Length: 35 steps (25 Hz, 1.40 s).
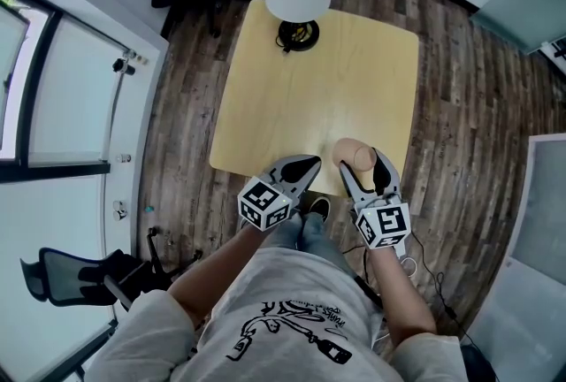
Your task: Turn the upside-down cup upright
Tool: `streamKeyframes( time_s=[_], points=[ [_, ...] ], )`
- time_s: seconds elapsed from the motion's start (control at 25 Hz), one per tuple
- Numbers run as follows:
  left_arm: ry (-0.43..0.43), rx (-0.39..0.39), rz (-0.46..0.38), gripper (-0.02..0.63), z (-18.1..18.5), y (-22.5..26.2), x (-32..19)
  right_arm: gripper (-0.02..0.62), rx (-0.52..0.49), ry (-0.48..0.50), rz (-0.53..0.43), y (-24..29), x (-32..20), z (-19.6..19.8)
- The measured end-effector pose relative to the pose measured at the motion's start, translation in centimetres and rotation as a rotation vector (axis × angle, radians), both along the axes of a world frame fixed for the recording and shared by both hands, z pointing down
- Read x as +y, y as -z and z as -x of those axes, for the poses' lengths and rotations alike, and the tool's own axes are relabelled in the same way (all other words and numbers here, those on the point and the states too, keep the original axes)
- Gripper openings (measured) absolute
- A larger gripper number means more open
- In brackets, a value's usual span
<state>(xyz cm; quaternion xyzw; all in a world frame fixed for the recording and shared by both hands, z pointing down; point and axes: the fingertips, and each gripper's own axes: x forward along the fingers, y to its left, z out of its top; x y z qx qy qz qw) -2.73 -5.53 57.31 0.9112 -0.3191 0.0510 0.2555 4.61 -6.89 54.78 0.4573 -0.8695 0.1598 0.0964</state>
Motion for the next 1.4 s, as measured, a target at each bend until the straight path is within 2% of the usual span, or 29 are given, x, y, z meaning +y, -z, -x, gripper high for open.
streamKeyframes(
  time_s=[0.32,0.48,0.6,0.96,1.2,1.4],
  points=[
    [-0.031,0.088,-0.003,0.017,-0.4,1.5,0.7,0.302,-0.072,-0.012,-0.008,1.9,1.0,-0.3],
    [-0.057,0.128,0.012,0.084,-0.7,1.9,1.1,0.302,-0.116,-0.022,-0.007,2.6,1.2,-0.3],
    [-0.076,0.174,0.023,0.101,-1.1,2.5,1.5,0.302,-0.159,-0.021,-0.009,3.1,1.6,-0.3],
    [-0.118,0.271,0.068,0.118,-1.8,3.3,2.0,0.302,-0.328,-0.034,0.01,4.6,2.4,-0.9],
    [-0.203,0.351,0.064,0.13,-3.0,4.8,2.8,0.302,-0.44,-0.046,0.04,4.8,2.3,-1.7],
    [-0.227,0.385,0.06,0.13,-3.7,5.8,3.0,0.302,-0.56,-0.033,0.071,5.1,2.5,-1.7]
  ],
)
